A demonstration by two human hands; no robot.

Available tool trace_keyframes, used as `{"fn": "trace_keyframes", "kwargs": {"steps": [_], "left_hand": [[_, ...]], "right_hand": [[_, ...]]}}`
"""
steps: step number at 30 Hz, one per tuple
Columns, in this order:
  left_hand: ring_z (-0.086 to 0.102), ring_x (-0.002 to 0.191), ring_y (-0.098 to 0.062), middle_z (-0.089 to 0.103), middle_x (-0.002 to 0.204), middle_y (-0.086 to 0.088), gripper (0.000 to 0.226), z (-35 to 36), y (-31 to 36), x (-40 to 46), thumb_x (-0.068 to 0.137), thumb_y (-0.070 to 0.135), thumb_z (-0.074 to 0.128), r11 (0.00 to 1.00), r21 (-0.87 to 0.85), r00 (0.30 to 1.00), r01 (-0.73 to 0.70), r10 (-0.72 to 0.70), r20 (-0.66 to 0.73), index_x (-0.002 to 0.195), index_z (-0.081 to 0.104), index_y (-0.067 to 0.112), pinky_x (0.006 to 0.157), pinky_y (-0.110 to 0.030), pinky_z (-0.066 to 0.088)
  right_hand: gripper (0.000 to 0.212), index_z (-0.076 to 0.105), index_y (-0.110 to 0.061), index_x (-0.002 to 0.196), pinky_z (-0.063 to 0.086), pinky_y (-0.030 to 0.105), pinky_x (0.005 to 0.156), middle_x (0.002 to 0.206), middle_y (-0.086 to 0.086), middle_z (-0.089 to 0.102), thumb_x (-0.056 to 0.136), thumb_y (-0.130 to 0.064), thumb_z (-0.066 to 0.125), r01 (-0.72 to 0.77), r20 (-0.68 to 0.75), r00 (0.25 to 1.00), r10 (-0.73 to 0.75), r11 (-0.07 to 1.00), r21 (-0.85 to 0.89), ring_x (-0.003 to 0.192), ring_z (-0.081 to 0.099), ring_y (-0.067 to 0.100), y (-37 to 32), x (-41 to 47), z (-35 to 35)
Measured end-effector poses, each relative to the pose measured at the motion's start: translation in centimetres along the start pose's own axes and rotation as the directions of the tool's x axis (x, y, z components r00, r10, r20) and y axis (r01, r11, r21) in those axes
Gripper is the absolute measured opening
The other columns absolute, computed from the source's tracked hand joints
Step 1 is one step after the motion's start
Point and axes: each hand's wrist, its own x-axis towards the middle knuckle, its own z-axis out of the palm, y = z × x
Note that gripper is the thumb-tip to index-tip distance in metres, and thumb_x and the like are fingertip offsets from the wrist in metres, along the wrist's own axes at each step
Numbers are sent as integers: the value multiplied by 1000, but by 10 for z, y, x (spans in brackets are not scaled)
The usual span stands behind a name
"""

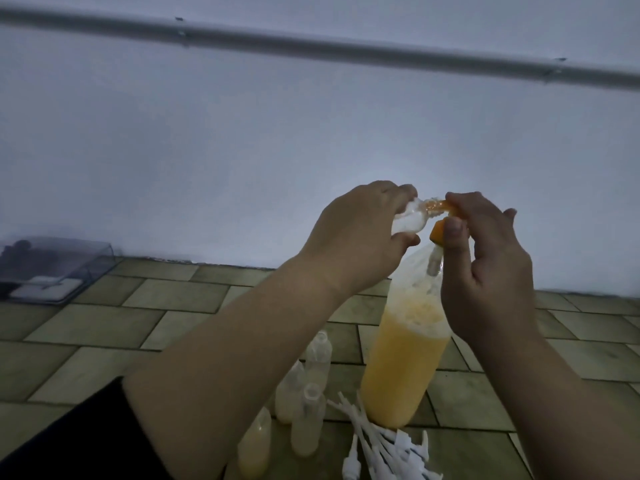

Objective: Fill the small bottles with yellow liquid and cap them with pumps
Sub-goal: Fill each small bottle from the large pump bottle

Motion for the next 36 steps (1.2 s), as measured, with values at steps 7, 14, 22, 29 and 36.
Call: {"fn": "trace_keyframes", "kwargs": {"steps": [7, 14, 22, 29, 36], "left_hand": [[50, 89, -9, 59, 113, 8, 44, -12, 0, 0, 86, 37, 62, 999, 32, 998, -41, 43, -44, 126, 50, 24, 79, -26, 44], [56, 100, -12, 59, 121, 5, 46, 1, 3, -7, 86, 35, 63, 1000, -3, 1000, -9, 9, -28, 129, 50, 21, 81, -22, 40], [44, 87, -5, 57, 113, 11, 43, -14, 3, 0, 87, 40, 60, 999, 34, 1000, -19, 20, -19, 126, 50, 27, 73, -20, 33], [54, 98, -10, 58, 121, 6, 46, 2, 4, -10, 86, 37, 63, 999, -18, 999, 38, -39, -11, 128, 50, 23, 78, -17, 35], [48, 86, -9, 58, 111, 8, 41, -14, 3, 0, 86, 39, 62, 1000, 28, 1000, 14, -14, -7, 123, 52, 25, 72, -21, 34]], "right_hand": [[58, 57, -16, 124, 7, 16, 113, 123, -1, 59, 94, -52, 23, 80, 46, 996, -80, 997, -11, 115, 48, 7, -9, 15, -20], [51, 52, -11, 128, 9, 25, 118, 130, 3, 55, 97, -43, 28, 13, -17, 1000, -13, 1000, 2, 121, 51, 20, 0, -3, -3], [54, 60, -12, 123, 15, 29, 117, 122, -10, 54, 98, -43, 24, 106, -14, 994, -106, 993, 45, 129, 37, 6, -2, 17, -25], [51, 55, -11, 126, 19, 31, 118, 130, 7, 56, 97, -44, 28, 29, -31, 999, -28, 999, 26, 125, 47, 18, 2, -1, -2], [54, 63, -8, 116, 15, 33, 117, 121, 6, 63, 97, -43, 27, 98, 6, 995, -99, 994, 57, 133, 41, 21, -6, 19, -19]]}}
